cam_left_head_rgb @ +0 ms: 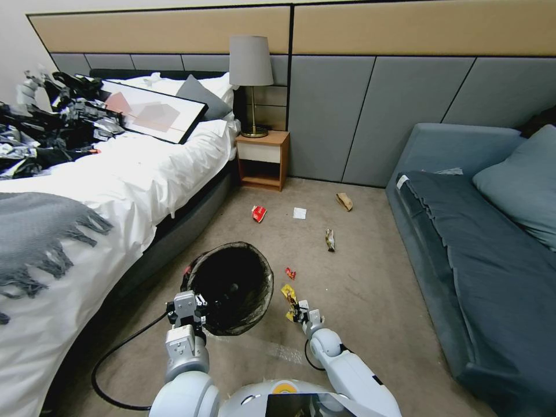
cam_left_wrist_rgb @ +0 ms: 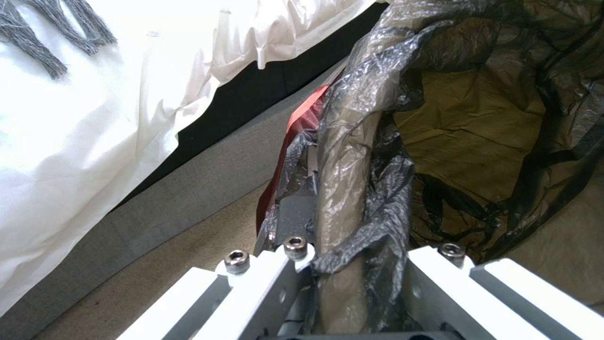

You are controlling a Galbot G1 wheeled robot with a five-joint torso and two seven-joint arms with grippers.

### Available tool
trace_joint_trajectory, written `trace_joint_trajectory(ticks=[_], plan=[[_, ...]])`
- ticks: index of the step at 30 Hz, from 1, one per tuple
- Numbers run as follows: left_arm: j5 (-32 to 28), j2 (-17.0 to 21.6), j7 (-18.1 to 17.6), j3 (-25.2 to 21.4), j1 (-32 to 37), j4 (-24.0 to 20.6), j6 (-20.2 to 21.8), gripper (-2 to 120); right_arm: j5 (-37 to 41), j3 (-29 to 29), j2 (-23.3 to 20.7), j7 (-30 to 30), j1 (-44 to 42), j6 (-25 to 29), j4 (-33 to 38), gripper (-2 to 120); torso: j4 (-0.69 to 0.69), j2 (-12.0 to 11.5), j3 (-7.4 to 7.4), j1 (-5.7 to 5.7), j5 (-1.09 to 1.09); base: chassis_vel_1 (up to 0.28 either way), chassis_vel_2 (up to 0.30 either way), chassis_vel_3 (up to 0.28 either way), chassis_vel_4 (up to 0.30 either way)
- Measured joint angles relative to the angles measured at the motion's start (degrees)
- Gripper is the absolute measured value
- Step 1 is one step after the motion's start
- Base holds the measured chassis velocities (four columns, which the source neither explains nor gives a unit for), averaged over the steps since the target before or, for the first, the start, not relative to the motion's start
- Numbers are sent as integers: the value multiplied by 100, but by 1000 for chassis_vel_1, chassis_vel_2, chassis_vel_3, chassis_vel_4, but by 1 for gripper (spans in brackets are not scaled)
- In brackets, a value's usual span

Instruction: Pick up the trash bin, then pick up the garbage from the floor and place it into the trash bin.

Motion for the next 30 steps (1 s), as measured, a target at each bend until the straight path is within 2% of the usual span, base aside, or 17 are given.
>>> trace_joint_trajectory(ticks=[9, 13, 14, 15, 17, 18, 22, 23, 25, 27, 29, 30], plan=[[-26, 23, 3, 6, -9, 44, 10, 1, -15, 384, 13, 211, -75, 265, 757, 0, 0, 0, 0, 0, 1, 0, 0, 0, 0], [-36, 27, 3, 13, -12, 75, 15, 1, 115, 603, -55, 163, -107, 625, 2004, 0, 0, 0, 0, 0, 0, 0, 0, 0, 0], [-36, 27, 3, 13, -12, 75, 15, 1, 115, 603, -55, 163, -107, 625, 2004, 0, 0, 0, 0, 0, 0, 0, 0, 0, 0], [-36, 5, 2, 51, -17, 93, 16, 1, 221, 644, -94, 33, -111, 798, 2616, 0, 1, 0, 0, 0, 0, 0, 0, 0, 0], [-38, -5, 3, 101, -8, 108, 19, 1, 329, 662, -181, -248, -149, 1048, 3278, 0, 0, 0, 0, 0, 0, 0, 0, 0, 0], [-38, -5, 3, 101, -8, 108, 19, 1, 329, 662, -181, -248, -149, 1048, 3278, 0, 0, 0, 0, 0, 0, 0, 0, 0, 0], [-89, 23, 7, 116, 24, 134, 30, 1, 428, 516, -459, -920, -351, 1563, 4415, 0, 0, 0, -1, 0, 1, 0, 0, 0, 0], [-89, 23, 7, 116, 24, 134, 30, 1, 428, 516, -459, -920, -351, 1563, 4415, 0, 0, 0, -1, 0, 1, 0, 0, 0, 0], [-92, 25, 9, 132, 24, 146, 35, 1, 455, 351, -663, -1324, -501, 1780, 4769, 0, -1, 0, -1, 0, 0, 0, 0, 0, 0], [-92, 25, 9, 132, 24, 146, 35, 1, 455, 351, -663, -1324, -501, 1780, 4769, 0, -1, 0, -1, 0, 0, 0, 0, 0, 0], [-81, 21, 15, 156, 18, 179, 39, 1, 574, 24, -1038, -2230, -614, 2159, 4847, 0, 0, 0, -1, 0, 0, 0, 0, 0, 0], [-81, 21, 15, 156, 18, 179, 39, 1, 574, 24, -1038, -2230, -614, 2159, 4847, 0, 0, 0, -1, 0, 0, 0, 0, 0, 0]])
